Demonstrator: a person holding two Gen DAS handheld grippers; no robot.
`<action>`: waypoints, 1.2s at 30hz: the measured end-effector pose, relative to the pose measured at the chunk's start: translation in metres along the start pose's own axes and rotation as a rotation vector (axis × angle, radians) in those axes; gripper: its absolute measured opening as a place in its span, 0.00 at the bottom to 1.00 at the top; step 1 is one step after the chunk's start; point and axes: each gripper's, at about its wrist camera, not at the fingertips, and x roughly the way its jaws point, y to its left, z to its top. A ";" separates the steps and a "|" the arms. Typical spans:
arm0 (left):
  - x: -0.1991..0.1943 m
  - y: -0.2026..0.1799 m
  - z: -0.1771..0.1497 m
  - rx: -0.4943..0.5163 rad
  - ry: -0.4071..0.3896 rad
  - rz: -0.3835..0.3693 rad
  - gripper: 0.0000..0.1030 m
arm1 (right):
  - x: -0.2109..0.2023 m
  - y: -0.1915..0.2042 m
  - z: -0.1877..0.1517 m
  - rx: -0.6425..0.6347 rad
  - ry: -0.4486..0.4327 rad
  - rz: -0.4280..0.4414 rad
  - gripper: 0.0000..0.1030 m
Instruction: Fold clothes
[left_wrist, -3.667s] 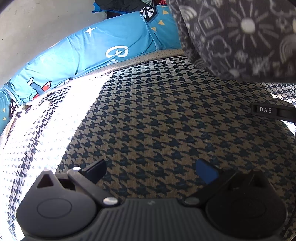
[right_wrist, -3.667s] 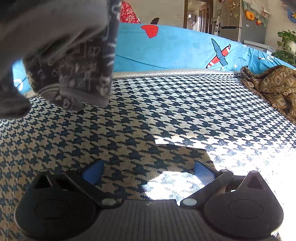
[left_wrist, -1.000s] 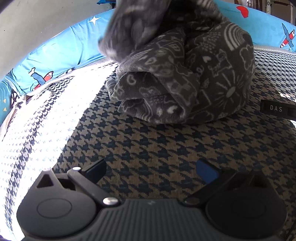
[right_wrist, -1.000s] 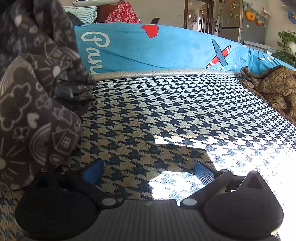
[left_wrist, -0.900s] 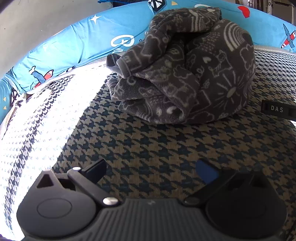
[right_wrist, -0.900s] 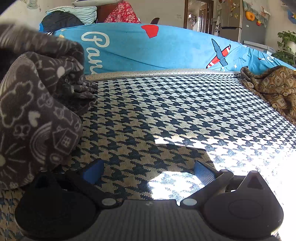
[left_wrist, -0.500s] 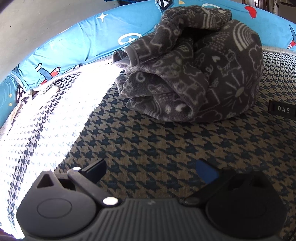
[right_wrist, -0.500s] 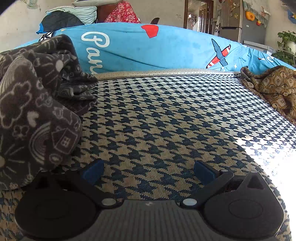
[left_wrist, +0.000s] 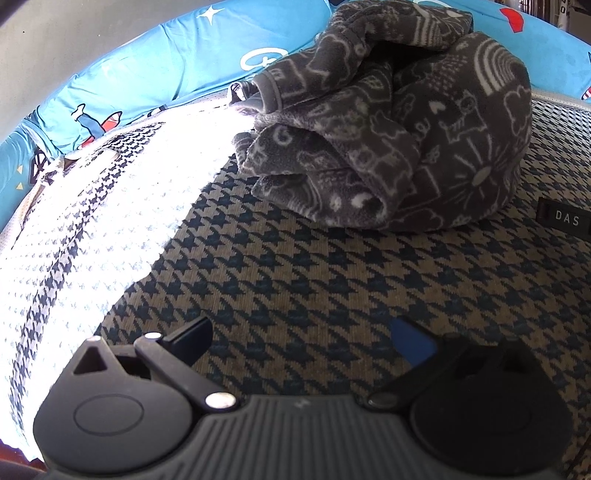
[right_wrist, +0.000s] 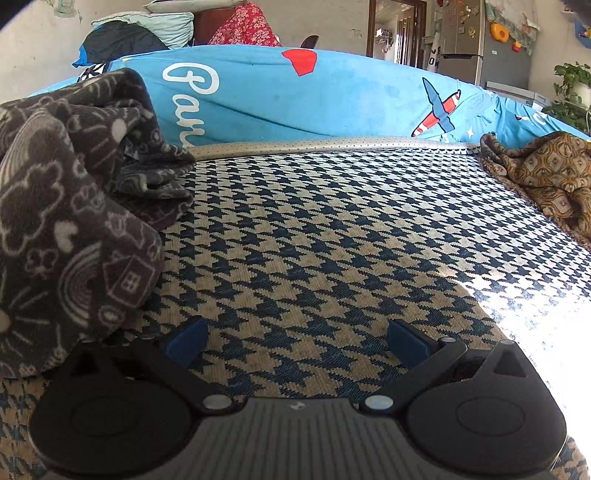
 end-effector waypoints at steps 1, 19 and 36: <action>-0.002 0.001 -0.002 0.006 0.000 -0.001 1.00 | 0.000 0.000 0.000 0.001 0.000 0.000 1.00; -0.029 0.024 -0.034 0.068 0.024 -0.061 1.00 | -0.017 -0.005 0.001 -0.053 0.110 0.064 1.00; -0.050 0.018 -0.049 0.092 -0.010 -0.068 1.00 | -0.033 -0.005 0.002 -0.083 0.246 0.102 1.00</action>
